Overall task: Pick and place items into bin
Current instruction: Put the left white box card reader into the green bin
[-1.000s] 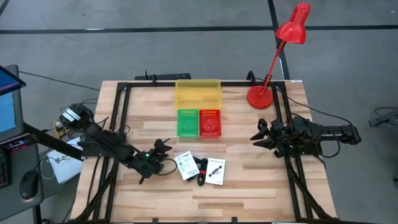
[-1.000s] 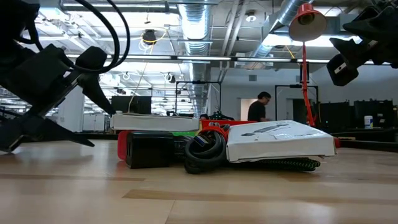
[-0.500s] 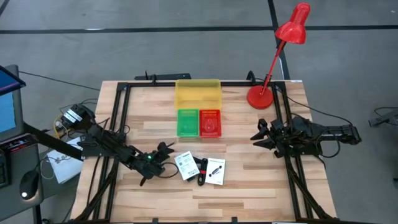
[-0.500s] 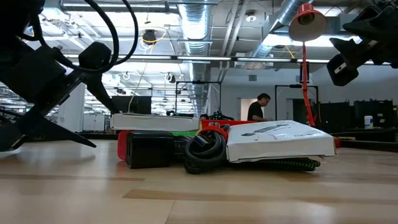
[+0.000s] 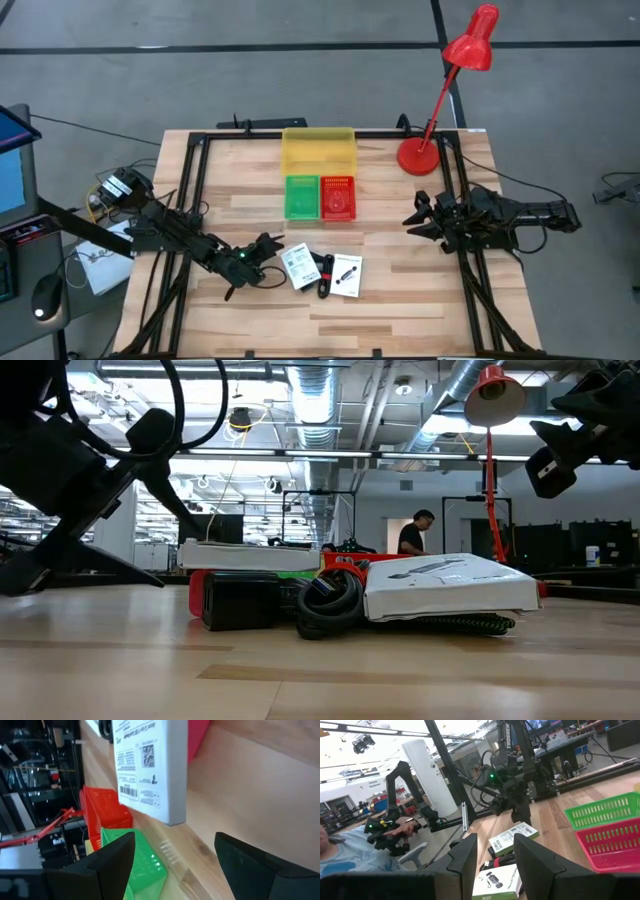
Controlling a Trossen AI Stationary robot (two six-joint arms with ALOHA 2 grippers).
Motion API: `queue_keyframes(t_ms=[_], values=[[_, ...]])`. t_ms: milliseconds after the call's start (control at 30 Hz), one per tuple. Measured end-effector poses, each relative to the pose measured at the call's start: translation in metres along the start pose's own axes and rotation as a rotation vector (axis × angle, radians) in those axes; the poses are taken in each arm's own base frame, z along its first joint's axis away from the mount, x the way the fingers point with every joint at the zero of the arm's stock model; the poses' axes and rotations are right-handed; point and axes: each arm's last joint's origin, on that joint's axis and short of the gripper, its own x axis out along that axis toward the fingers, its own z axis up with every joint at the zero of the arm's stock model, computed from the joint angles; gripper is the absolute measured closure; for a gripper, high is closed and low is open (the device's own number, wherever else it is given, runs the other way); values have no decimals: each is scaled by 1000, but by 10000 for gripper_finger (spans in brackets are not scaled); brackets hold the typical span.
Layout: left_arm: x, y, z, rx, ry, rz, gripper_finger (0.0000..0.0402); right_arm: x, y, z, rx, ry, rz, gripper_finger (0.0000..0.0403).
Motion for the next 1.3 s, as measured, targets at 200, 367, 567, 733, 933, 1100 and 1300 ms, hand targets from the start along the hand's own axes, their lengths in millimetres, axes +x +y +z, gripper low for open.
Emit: queue_keyframes(t_ms=[200, 367, 567, 733, 933, 1100, 1300], values=[[1, 0, 0, 29, -11, -10, 135, 0, 0, 0, 0, 0, 0, 280], [3, 2, -2, 18, -1, -7, 135, 0, 0, 0, 0, 0, 0, 280], [4, 7, 0, 39, -29, 22, 135, 0, 0, 0, 0, 0, 0, 280], [4, 7, 0, 67, -53, 12, 135, 0, 0, 0, 0, 0, 0, 280], [4, 7, 1, 69, -57, 9, 135, 0, 0, 0, 0, 0, 0, 280], [5, 8, 0, 90, -73, 1, 135, 0, 0, 0, 0, 0, 0, 280], [9, 10, -3, 73, -77, -8, 135, 0, 0, 0, 0, 0, 0, 280]])
